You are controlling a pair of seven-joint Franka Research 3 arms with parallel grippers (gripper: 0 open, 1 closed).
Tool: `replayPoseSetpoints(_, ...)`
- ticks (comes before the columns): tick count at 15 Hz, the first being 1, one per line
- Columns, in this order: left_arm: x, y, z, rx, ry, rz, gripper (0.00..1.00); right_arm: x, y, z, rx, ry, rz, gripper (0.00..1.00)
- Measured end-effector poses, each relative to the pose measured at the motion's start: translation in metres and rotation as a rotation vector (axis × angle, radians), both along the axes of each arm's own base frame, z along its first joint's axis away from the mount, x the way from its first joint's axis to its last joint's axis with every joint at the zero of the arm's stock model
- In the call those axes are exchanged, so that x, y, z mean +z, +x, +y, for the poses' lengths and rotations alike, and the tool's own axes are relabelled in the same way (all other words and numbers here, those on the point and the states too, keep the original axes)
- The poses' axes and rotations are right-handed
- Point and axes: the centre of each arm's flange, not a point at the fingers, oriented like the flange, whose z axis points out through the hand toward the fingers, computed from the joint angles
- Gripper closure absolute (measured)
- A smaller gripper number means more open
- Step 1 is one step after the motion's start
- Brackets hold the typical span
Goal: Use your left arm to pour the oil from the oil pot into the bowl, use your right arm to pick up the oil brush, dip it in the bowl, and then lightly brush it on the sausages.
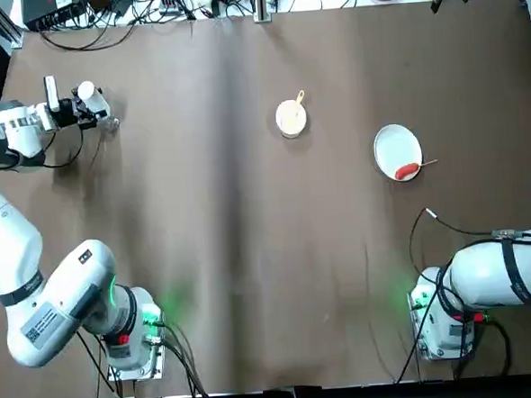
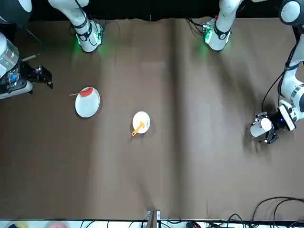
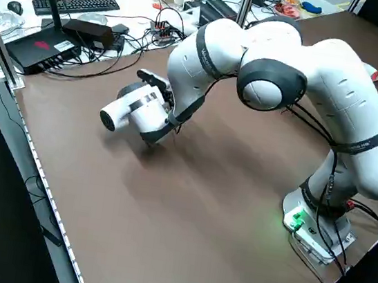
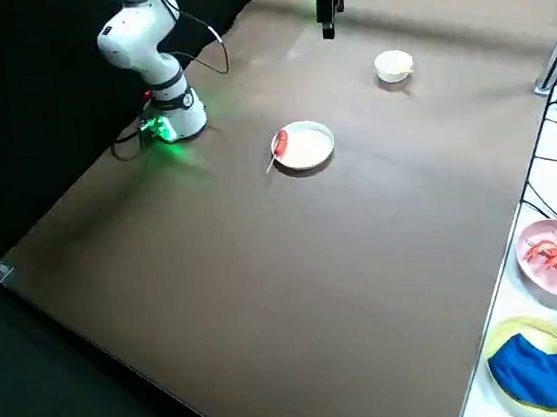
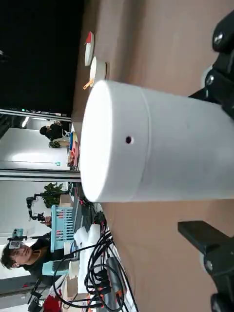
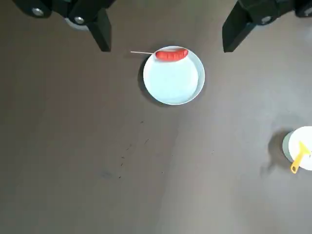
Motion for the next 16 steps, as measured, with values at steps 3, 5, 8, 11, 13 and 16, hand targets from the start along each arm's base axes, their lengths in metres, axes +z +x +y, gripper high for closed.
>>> replayPoseSetpoints(3, 0.001, 0.002, -0.006, 0.007, 0.006, 0.001, 0.04, 0.000, 0.000, 0.000, -0.001, 0.000, -0.001, 0.00)
replayPoseSetpoints(5, 0.004, 0.007, -0.013, 0.028, 0.007, -0.002, 0.12, 0.000, 0.000, 0.000, 0.000, 0.000, -0.001, 0.00)
replayPoseSetpoints(8, 0.015, 0.015, -0.020, 0.039, 0.026, -0.008, 0.35, 0.000, 0.000, 0.001, 0.002, 0.000, -0.001, 0.00)
replayPoseSetpoints(11, 0.027, 0.024, -0.030, 0.039, 0.039, -0.016, 0.46, 0.000, 0.000, 0.001, 0.002, 0.000, -0.001, 0.00)
replayPoseSetpoints(13, 0.037, 0.030, -0.034, 0.043, 0.047, -0.006, 0.47, 0.000, 0.000, -0.001, -0.002, 0.000, -0.001, 0.00)
replayPoseSetpoints(16, 0.059, 0.038, -0.051, 0.025, 0.077, -0.006, 0.47, 0.000, 0.000, -0.001, -0.002, 0.000, 0.000, 0.00)
